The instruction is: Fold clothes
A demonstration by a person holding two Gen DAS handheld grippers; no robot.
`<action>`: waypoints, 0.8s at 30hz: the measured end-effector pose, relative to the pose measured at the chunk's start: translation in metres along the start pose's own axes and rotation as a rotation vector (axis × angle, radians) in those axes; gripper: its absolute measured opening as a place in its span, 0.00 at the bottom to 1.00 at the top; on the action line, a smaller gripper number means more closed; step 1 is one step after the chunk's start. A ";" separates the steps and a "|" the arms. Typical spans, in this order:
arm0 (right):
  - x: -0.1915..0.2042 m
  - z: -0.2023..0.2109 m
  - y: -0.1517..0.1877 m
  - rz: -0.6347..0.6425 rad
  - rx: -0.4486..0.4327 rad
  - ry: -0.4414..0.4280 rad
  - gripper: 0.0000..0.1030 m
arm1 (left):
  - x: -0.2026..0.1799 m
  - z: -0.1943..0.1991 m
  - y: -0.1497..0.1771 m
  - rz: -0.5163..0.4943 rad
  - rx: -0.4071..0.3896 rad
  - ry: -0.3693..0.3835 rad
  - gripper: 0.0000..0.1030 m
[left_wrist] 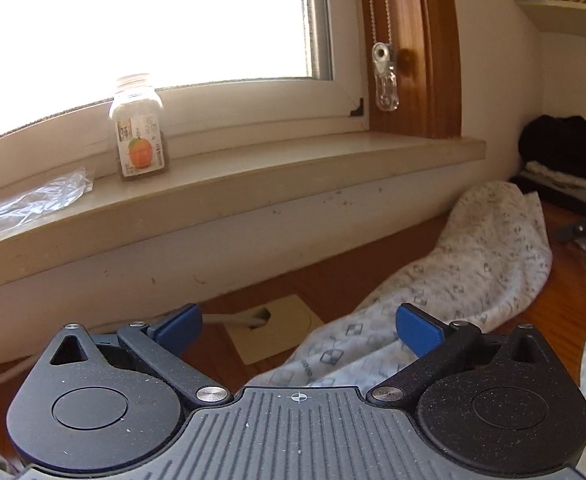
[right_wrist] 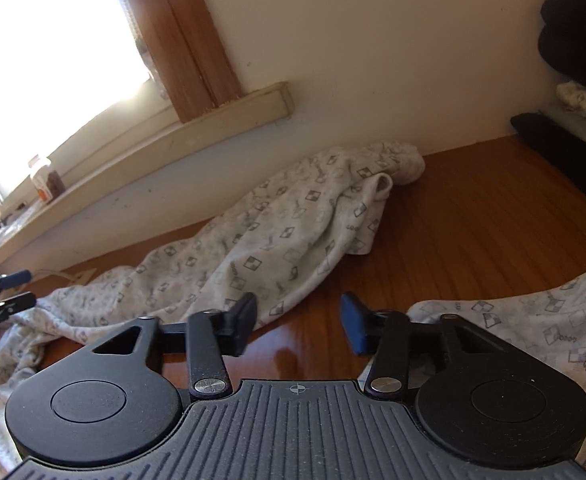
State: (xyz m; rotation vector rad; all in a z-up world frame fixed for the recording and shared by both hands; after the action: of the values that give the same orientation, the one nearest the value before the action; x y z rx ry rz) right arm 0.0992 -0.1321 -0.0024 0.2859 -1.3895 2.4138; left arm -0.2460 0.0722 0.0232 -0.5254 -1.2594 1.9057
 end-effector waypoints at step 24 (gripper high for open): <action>-0.036 -0.007 -0.071 -0.159 -0.081 0.183 0.04 | 0.003 0.017 0.006 -0.070 0.093 0.196 0.66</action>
State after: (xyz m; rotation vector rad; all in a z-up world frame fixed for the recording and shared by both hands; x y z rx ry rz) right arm 0.1594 -0.1004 0.0384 0.1452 -1.3271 2.1896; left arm -0.2622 0.0635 0.0251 -0.5960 -1.0452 1.7974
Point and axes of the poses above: each gripper's, at about its wrist camera, not at the fingertips, and z roughly against the way its jaws point, x to its left, y to its underside, the point moved 3 cm from there along -z, roughly the way its jaws point, and after that the axes turned 1 degree about -x, right-handed, at the moved point
